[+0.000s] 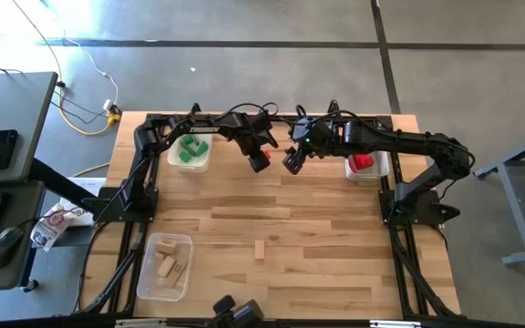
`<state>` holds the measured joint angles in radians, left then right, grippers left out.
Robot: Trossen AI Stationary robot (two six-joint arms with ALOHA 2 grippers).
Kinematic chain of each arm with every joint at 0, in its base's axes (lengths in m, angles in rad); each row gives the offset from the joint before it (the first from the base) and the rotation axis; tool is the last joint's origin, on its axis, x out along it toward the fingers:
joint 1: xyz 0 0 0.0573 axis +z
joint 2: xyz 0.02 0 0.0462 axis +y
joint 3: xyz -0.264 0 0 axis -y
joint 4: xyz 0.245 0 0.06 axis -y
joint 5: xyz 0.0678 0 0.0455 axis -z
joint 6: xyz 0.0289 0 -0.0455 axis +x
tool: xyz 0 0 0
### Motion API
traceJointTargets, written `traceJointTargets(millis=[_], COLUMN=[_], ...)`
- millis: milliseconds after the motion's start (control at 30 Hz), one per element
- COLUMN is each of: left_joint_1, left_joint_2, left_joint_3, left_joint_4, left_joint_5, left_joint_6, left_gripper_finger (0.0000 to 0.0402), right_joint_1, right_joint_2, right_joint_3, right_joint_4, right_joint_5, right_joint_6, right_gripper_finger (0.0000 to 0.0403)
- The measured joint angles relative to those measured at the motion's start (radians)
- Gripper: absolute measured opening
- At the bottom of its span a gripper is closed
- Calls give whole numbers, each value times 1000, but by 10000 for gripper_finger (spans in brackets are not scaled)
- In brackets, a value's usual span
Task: Sort & place blocks by color
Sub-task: Put the red block into the gray bin
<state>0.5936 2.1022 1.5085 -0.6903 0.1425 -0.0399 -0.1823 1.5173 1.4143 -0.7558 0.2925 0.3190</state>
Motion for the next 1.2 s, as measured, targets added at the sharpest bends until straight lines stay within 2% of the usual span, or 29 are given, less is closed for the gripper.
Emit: traceJointTargets(millis=[167, 267, 400, 600, 967, 1200], left_joint_1=[-11, -15, -16, -45, -113, -177], left_joint_2=[-16, -27, -41, -62, -93, -142], left_joint_3=[1, 0, 0, 2, 1, 2], left_joint_4=[-52, -84, -86, -90, -107, -78], left_joint_5=[6, 44, 152, 220, 415, 504], left_joint_6=[43, 53, 69, 104, 133, 141], left_gripper_finger=[99, 100, 99, 101, 101, 101], right_joint_1=[24, 51, 95, 161, 260, 322], right_joint_2=[0, 0, 0, 0, 0, 0], right_joint_3=[0, 0, 0, 0, 0, 0], right_joint_4=[-23, -39, -49, -66, -110, -120], right_joint_5=[-81, -116, -130, -145, -147, -146], right_joint_6=[-51, -78, -117, -183, -297, -301], right_gripper_finger=[222, 222, 222, 222, 222, 222])
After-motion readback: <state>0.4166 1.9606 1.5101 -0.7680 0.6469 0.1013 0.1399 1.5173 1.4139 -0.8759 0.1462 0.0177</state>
